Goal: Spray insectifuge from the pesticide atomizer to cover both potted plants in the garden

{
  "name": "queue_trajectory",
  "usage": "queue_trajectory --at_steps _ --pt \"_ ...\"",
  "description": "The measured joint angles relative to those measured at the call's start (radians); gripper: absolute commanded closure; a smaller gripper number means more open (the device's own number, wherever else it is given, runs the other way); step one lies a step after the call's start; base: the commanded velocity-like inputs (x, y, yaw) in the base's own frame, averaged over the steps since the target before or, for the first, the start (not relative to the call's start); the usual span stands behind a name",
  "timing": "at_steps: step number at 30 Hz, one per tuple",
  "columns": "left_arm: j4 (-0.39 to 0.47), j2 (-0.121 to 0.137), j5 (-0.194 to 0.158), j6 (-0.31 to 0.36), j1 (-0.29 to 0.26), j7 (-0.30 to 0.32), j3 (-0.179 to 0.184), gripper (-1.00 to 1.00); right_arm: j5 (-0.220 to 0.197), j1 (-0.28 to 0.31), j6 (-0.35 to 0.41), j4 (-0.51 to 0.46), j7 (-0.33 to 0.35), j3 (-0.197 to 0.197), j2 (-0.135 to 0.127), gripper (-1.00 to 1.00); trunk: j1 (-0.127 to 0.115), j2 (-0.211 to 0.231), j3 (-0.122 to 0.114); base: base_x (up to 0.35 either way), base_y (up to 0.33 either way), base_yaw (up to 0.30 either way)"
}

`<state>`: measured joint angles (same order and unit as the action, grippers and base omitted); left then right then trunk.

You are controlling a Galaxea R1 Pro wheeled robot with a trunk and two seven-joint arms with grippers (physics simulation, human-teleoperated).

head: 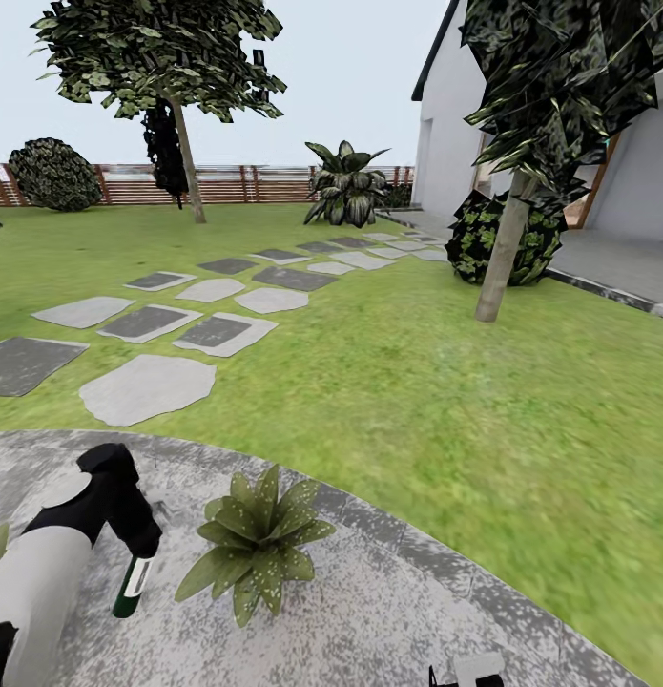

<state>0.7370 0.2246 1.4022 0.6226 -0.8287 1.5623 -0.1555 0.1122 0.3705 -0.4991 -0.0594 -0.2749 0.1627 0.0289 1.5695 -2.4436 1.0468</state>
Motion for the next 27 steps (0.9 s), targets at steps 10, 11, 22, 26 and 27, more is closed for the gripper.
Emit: queue_trajectory --at_steps 10,11,22,26,27 --pt "-0.005 0.002 0.008 -0.001 0.07 0.0 0.009 1.0 0.0 0.0 0.0 0.002 0.001 0.0 -0.002 -1.0 -0.001 0.0 0.0 0.101 0.0 0.0" --pt "-0.005 0.002 0.007 -0.001 0.071 0.0 0.009 1.0 0.0 0.0 0.0 0.002 0.001 0.0 -0.002 -1.0 0.0 0.0 0.0 0.068 0.0 0.0" --pt "0.005 0.014 0.014 -0.028 0.156 0.0 0.007 1.0 0.0 0.0 0.0 0.001 0.002 0.0 -0.002 -1.0 0.0 0.0 0.0 0.007 0.0 0.0" --pt "0.005 0.007 0.008 -0.025 0.159 0.0 -0.006 1.0 0.0 0.0 0.0 0.001 0.002 0.0 -0.002 -1.0 0.0 0.0 0.0 0.0 0.0 0.0" --pt "0.005 0.006 0.008 -0.025 0.159 0.0 -0.007 1.0 0.0 0.0 0.0 0.001 0.002 0.0 -0.002 -1.0 0.0 0.0 0.0 0.0 0.0 0.0"
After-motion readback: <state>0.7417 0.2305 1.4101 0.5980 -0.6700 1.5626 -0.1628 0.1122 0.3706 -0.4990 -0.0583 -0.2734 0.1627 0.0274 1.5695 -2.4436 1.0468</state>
